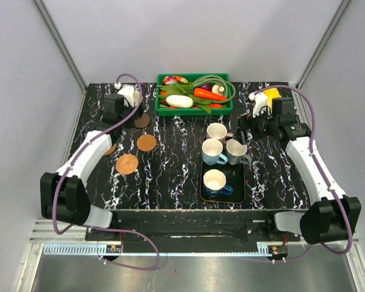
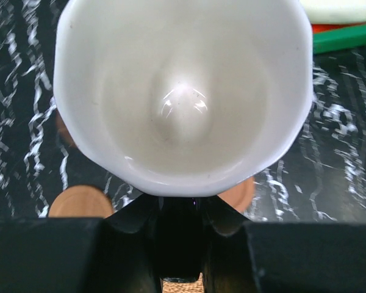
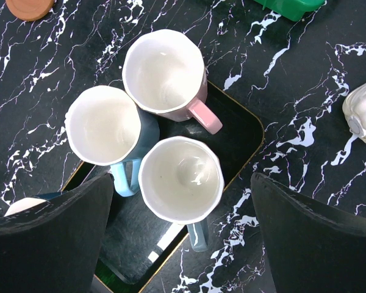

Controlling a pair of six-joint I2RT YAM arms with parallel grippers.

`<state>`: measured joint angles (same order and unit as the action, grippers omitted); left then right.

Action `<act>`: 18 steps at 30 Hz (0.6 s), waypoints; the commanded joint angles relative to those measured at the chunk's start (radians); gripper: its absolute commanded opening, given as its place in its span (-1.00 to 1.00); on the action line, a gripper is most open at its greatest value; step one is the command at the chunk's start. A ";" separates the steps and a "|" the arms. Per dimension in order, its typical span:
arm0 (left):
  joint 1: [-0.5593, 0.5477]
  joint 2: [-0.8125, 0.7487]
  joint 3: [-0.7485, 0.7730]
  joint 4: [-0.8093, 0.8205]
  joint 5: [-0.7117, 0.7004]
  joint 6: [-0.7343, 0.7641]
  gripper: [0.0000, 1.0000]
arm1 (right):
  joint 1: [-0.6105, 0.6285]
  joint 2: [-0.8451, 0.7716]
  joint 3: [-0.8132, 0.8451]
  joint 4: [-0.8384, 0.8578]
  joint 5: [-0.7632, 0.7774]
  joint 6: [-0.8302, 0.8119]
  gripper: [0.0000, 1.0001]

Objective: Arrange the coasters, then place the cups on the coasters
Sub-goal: Place the cup on the coaster.

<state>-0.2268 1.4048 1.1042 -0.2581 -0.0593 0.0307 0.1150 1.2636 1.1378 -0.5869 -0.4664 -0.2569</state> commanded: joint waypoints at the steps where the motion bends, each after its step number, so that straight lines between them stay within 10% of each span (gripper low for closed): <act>1: 0.101 0.043 0.055 0.053 -0.080 -0.123 -1.00 | -0.006 -0.021 -0.004 0.045 -0.037 0.011 0.99; 18: 0.205 0.313 0.206 0.076 -0.267 -0.417 -1.00 | -0.006 -0.006 -0.012 0.045 -0.061 0.005 0.99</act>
<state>-0.0410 1.7126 1.2232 -0.2981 -0.2333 -0.2897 0.1150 1.2633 1.1252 -0.5720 -0.4957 -0.2562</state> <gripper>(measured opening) 0.230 0.994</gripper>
